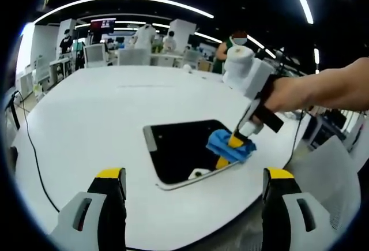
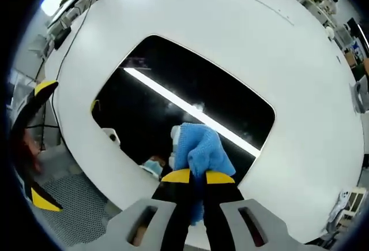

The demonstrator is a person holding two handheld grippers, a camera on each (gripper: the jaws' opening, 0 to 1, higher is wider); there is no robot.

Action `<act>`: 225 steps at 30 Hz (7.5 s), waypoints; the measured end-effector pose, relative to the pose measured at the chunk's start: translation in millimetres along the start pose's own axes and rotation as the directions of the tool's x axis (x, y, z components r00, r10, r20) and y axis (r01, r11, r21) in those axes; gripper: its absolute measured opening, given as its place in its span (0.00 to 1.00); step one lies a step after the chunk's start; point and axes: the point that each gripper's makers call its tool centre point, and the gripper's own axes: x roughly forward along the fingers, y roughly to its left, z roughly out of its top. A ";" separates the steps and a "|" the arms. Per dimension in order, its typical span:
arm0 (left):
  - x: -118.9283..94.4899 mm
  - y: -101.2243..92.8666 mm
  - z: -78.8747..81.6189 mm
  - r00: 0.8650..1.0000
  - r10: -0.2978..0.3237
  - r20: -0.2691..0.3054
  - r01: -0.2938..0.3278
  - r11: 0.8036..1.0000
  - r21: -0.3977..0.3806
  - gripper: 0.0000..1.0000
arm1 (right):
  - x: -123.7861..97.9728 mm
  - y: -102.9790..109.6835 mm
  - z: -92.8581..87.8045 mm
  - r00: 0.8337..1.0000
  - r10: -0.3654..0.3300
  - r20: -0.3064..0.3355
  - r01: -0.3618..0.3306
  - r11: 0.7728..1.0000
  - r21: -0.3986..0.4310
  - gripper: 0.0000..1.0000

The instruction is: Wipe the mirror surface with the cleaning cloth until all visible marks leave the cleaned area.

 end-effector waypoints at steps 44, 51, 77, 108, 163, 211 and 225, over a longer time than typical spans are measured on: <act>-2.9 8.6 2.3 0.998 0.060 0.008 -0.061 0.997 0.046 0.99 | 3.5 75.5 47.4 0.996 0.083 0.036 -0.079 0.990 -0.114 0.01; -3.0 8.8 1.5 0.998 0.062 0.004 -0.062 0.997 0.045 0.99 | -4.6 97.7 50.9 0.993 0.111 0.049 -0.104 0.985 -0.135 0.01; 0.2 10.6 -0.1 0.998 0.058 -0.002 -0.058 0.997 0.045 0.99 | -5.9 131.4 65.6 0.980 0.187 0.074 -0.173 0.971 -0.167 0.01; 0.7 10.8 -0.7 0.998 0.058 -0.005 -0.057 0.998 0.038 0.99 | 1.1 129.7 71.8 0.972 0.234 0.040 -0.198 0.891 -0.409 0.02; 3.2 12.1 -2.9 0.998 0.054 -0.026 -0.053 0.998 0.039 0.99 | 23.9 67.7 163.2 0.954 0.296 0.052 -0.219 0.803 -0.554 0.01; 4.4 16.6 -1.7 0.997 0.067 -0.027 -0.066 0.997 0.039 0.99 | 16.3 54.8 174.7 0.959 0.248 0.139 -0.135 0.829 -0.542 0.01; 3.2 17.1 -2.2 0.997 0.073 -0.029 -0.071 0.997 0.040 0.99 | 26.6 34.0 174.7 0.963 0.230 0.143 -0.122 0.839 -0.530 0.01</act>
